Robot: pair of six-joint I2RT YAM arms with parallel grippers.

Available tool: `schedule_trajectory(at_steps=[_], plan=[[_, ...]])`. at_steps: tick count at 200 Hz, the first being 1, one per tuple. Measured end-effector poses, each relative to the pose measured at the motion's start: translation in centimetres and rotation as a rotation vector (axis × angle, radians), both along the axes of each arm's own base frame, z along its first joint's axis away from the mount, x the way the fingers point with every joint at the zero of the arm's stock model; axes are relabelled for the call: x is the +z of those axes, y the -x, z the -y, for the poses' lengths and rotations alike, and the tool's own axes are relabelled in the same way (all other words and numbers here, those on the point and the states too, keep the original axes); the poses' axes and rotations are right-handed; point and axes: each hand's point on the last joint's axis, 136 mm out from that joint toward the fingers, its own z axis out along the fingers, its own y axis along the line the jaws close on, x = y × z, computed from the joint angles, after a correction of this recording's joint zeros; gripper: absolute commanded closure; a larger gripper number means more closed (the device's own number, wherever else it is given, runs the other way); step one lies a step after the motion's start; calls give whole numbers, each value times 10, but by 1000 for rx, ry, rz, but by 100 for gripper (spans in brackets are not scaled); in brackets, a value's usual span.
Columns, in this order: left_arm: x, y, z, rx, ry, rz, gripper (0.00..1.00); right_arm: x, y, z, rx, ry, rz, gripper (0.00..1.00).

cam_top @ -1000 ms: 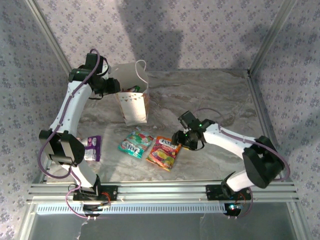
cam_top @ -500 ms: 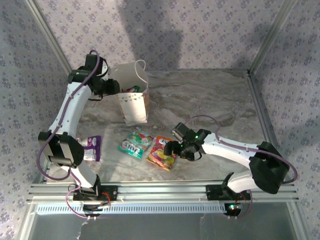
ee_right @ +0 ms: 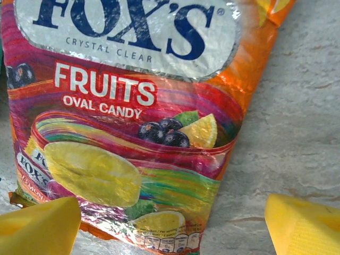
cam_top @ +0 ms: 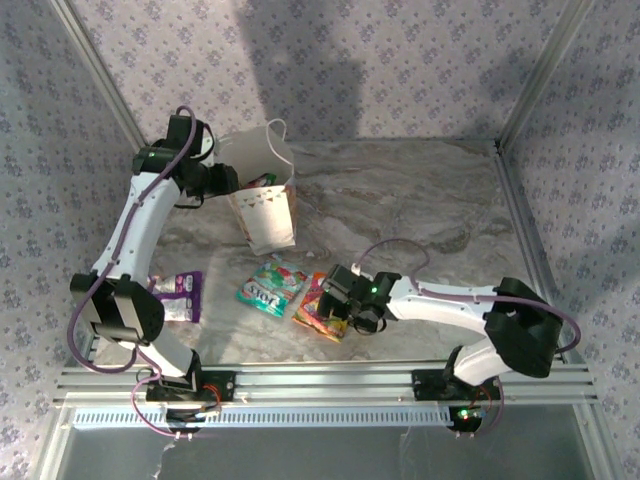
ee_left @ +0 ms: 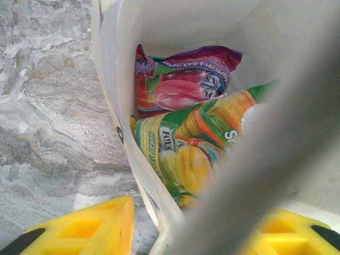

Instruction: Place the snacks into the paper bag

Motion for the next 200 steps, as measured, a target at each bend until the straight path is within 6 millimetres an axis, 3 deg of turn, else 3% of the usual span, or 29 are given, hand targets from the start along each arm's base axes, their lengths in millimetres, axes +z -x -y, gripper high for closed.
schedule_trajectory(at_steps=[69, 124, 142, 200], plan=[[2, 2, 3, -11, 18, 5, 53, -12, -4, -16, -8, 16, -18, 8], [16, 8, 3, -18, 26, 40, 52, -17, -7, -25, -9, 20, -31, 11], [15, 9, 3, -21, 24, 39, 52, -17, -8, -26, -8, 16, -28, 17], [14, 9, 5, -28, 34, 35, 52, -19, -11, -28, -9, 12, -38, 51]])
